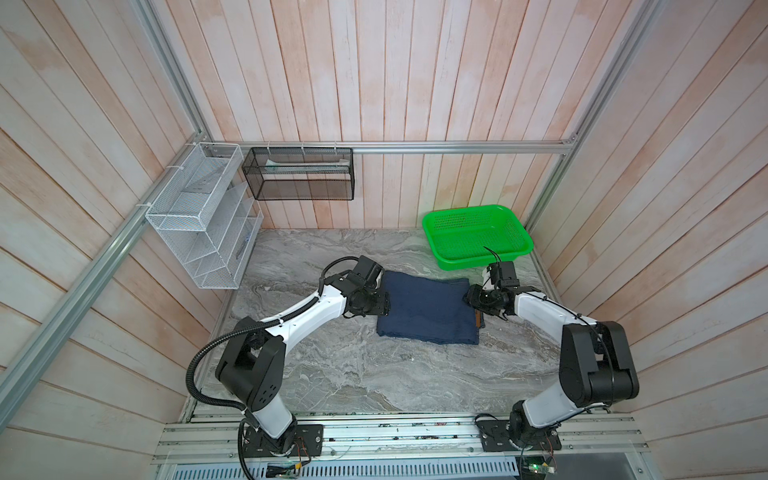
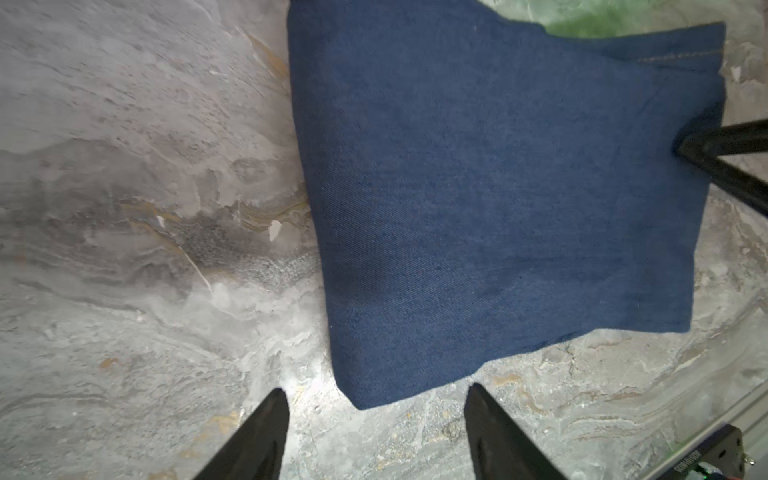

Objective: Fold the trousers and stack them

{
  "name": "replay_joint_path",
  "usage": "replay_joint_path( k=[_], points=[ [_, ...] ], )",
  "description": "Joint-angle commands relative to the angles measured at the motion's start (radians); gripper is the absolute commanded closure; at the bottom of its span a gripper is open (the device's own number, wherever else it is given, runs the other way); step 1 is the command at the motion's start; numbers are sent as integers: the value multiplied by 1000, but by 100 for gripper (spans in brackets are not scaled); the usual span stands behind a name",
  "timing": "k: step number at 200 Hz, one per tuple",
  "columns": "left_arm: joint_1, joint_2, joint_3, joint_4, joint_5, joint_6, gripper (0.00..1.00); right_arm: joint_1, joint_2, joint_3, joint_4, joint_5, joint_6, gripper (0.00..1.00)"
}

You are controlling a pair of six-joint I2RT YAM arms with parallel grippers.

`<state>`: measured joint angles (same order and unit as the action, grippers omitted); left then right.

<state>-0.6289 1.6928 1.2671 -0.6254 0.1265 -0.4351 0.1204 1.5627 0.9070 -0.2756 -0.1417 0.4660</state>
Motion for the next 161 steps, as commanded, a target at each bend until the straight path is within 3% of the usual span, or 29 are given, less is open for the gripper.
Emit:
replay_joint_path(
  k=[1,49,72,96,125,161],
  points=[
    [-44,48,62,45,16,-19,30,-18,-16,-38,-54,84,-4,40],
    [-74,147,95,99,38,-46,30,-75,86,-80,-13,-19,-47,43],
    [-68,161,80,102,31,-42,30,-65,115,-78,9,-101,-62,55],
    [-40,148,25,111,17,-52,30,4,119,-77,22,-126,-74,67],
    [31,97,-71,102,-37,-48,30,115,145,-59,27,-135,-47,73],
    [132,-9,-175,58,-115,-4,29,240,182,-34,87,-159,44,72]
  ],
)
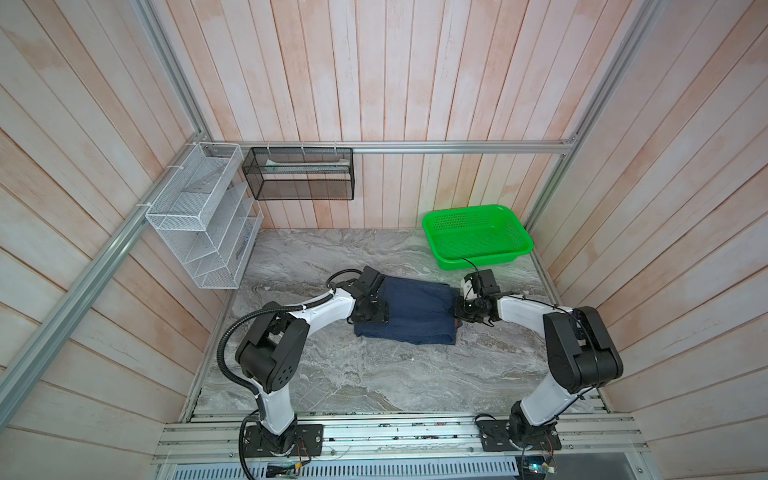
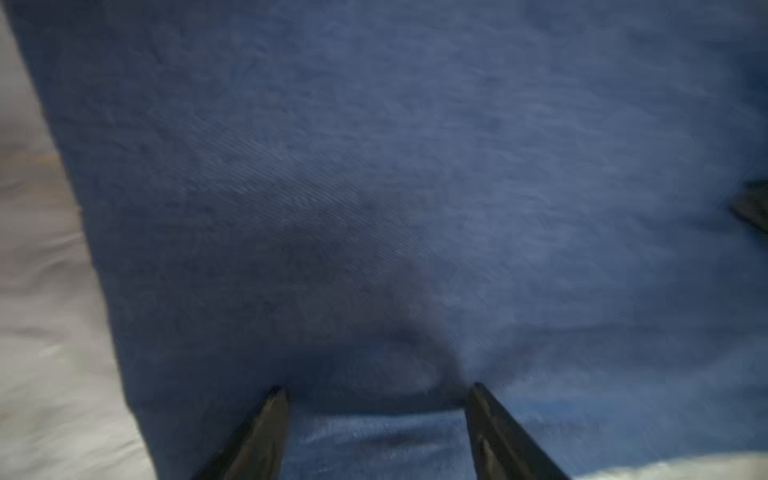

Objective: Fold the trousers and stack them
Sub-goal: 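Carry the jeans to the shelf corner with the left gripper while the right withdraws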

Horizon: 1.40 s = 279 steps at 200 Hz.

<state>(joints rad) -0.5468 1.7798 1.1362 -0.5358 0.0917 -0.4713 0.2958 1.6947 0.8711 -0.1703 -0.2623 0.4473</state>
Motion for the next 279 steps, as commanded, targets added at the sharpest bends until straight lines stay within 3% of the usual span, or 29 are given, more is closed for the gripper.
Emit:
replay_joint_path(
  k=[1,34,50,66,89,137,150,156,220,279],
  points=[
    [52,-99,-47,-32,-82,33,29,67,51,3,-16,-39,64,72],
    [72,-229,-78,-78,-124,63,29,145,64,58,30,-81,116,66],
    [46,-299,-79,-100,-154,52,28,165,51,99,18,-109,103,55],
    [-2,-335,-70,-116,-186,22,24,168,14,125,3,-110,99,51],
    [-79,-305,-50,-160,-252,-58,21,167,-59,148,-53,-53,96,45],
    [-229,-179,-55,-131,-363,-224,17,124,-254,112,-164,82,64,42],
    [-240,-141,-58,-111,-365,-241,6,119,-300,91,-172,108,65,42],
    [-240,-127,-60,-98,-363,-246,0,117,-320,78,-171,114,68,42],
    [-213,56,-50,-47,-369,-245,0,98,-391,5,-149,125,83,42],
    [-25,143,-26,-55,-386,-104,0,83,-410,0,-146,132,78,42]
  ],
)
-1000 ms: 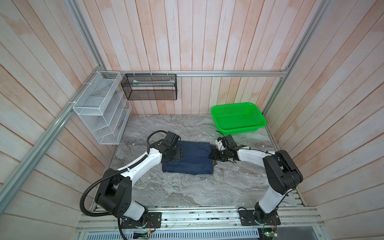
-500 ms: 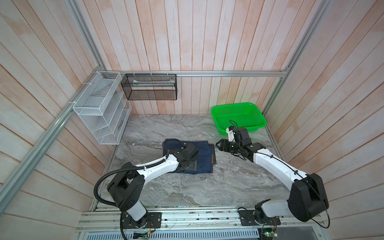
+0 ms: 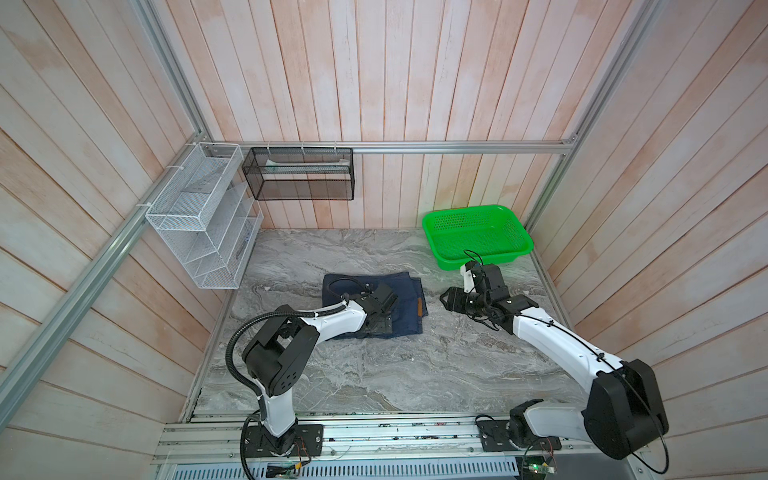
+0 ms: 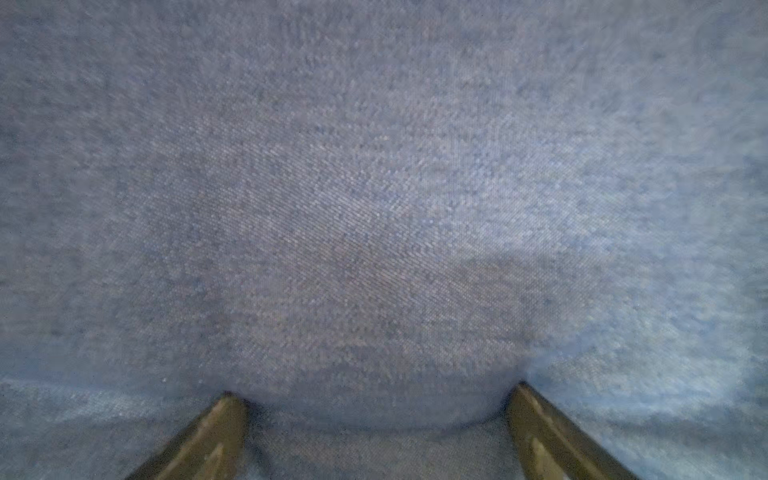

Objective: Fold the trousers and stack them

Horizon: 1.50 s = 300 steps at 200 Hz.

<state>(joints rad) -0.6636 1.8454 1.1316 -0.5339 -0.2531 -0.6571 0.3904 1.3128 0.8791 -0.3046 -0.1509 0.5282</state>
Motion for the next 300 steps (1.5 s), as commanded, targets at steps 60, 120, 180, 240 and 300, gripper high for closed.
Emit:
replay_joint_path(
  k=[60,120,180,240,300],
  points=[
    [323,174,144,-155,-19,349,0,-38,-54,-10,-1,16,-4,42],
    [515,335,378,-254,-21,508,0,-48,-82,-10,62,12,12,42],
    [642,509,617,-281,-26,566,0,-59,-51,-26,105,-19,-2,42],
    [693,654,885,-334,-64,666,0,-74,5,-31,130,-42,-6,42],
    [607,327,763,-207,-66,690,0,-73,-21,-9,139,3,-23,43]
  ],
)
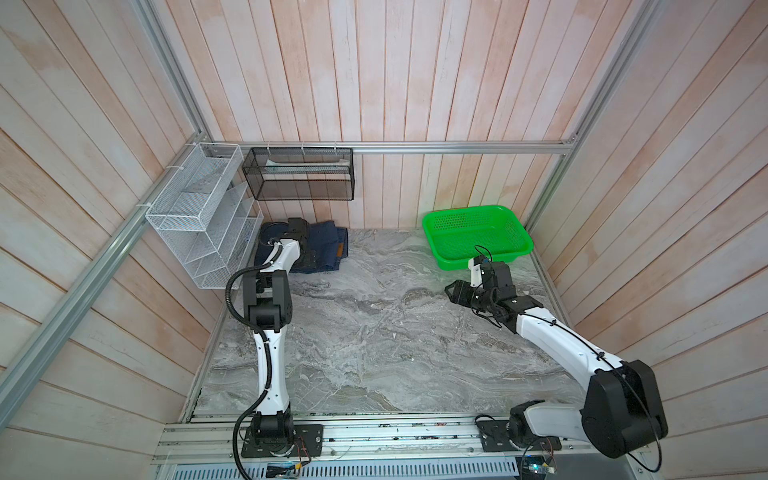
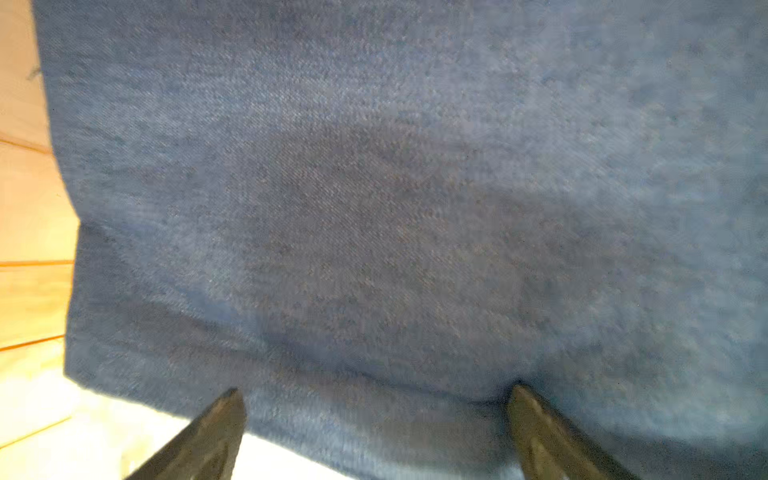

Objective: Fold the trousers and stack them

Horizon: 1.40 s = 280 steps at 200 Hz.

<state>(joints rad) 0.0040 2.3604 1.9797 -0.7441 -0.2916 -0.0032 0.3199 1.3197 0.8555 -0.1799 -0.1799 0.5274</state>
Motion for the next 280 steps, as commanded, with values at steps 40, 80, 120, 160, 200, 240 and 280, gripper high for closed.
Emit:
replay_joint_path(
  k=[40,80,120,160,200,240,280],
  points=[
    [-158,-664,-446,253,-4,-3,0,-15,-169,-43,75,211,-58,42],
    [-166,-1122,-944,567,62,-118,0,-26,-444,-344,440,499,-236,41],
    [-159,-1452,-1381,843,-7,-231,0,-67,-617,-673,831,642,-508,32],
    [-123,-1558,-1653,1095,-70,-269,0,-173,-639,-820,925,564,-474,27],
    [-71,-1491,-1735,1228,-90,-230,0,-285,-439,-866,1185,434,-456,26],
    [-24,-1399,-1802,1428,-88,-204,0,-290,-134,-802,1394,430,-482,25],
    [-6,-1211,-1826,1641,-72,-166,0,-316,48,-748,1507,400,-476,25]
  ],
)
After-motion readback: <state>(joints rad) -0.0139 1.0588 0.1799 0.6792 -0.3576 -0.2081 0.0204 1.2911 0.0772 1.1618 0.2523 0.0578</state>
